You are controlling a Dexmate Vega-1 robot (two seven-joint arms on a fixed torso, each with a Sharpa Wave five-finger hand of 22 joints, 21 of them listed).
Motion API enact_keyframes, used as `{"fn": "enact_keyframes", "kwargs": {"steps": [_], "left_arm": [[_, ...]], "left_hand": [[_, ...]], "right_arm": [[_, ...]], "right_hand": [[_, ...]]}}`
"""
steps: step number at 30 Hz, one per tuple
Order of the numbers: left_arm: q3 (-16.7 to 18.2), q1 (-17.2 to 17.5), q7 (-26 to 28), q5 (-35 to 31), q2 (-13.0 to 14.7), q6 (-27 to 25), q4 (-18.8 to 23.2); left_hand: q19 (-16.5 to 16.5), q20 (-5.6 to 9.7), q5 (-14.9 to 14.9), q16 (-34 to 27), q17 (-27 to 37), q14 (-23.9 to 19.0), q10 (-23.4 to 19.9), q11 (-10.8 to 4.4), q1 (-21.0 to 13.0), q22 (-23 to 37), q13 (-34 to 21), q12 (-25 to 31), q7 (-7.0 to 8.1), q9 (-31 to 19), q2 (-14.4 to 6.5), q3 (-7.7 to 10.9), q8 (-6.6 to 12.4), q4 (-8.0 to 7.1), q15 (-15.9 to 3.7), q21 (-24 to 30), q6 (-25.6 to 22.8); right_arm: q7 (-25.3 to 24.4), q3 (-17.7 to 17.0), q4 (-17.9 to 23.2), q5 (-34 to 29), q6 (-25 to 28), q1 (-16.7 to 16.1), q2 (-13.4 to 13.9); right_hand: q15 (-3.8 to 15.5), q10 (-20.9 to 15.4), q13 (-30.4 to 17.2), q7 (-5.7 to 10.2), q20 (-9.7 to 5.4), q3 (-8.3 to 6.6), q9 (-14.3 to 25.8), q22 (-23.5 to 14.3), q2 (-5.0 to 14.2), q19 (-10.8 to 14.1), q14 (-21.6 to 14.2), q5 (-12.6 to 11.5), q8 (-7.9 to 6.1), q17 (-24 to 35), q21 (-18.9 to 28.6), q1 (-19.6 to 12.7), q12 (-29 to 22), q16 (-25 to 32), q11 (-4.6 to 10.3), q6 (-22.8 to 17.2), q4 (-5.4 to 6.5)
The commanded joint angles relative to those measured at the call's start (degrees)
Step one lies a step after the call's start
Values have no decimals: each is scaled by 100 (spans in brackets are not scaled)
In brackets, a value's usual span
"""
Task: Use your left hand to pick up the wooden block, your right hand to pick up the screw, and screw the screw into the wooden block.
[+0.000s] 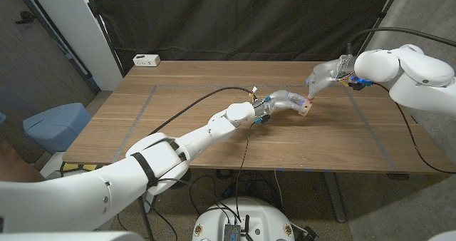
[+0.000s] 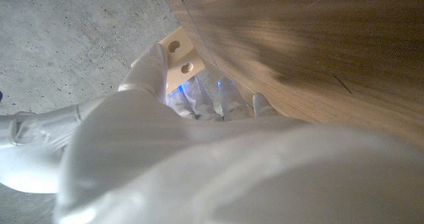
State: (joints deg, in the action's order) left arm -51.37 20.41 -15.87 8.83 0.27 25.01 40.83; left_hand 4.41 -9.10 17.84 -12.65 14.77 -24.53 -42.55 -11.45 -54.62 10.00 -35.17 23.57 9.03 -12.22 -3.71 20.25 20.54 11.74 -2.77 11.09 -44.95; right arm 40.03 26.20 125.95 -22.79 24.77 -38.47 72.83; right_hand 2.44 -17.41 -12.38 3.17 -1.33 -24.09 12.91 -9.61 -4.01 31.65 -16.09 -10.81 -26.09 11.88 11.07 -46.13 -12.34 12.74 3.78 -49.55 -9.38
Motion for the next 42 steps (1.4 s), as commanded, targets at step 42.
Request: {"fn": "enact_keyframes", "kwargs": {"steps": [42], "left_arm": [[-18,-49,-31,-10,-48,36,-102]], "left_hand": [[32,32,48,-13,10,-65,-67,7,236,31,-27,67,-130,-34,-287,297,24,-289,-303,45,-341]], "right_arm": [[-376,-30,53,-161,85,-255,5]], "right_hand": [[559,-406,-7,-43,-164,-144,-24,-19,65,235,-312,42,-215,48,55,52,-83,88,190,-522,100]]}}
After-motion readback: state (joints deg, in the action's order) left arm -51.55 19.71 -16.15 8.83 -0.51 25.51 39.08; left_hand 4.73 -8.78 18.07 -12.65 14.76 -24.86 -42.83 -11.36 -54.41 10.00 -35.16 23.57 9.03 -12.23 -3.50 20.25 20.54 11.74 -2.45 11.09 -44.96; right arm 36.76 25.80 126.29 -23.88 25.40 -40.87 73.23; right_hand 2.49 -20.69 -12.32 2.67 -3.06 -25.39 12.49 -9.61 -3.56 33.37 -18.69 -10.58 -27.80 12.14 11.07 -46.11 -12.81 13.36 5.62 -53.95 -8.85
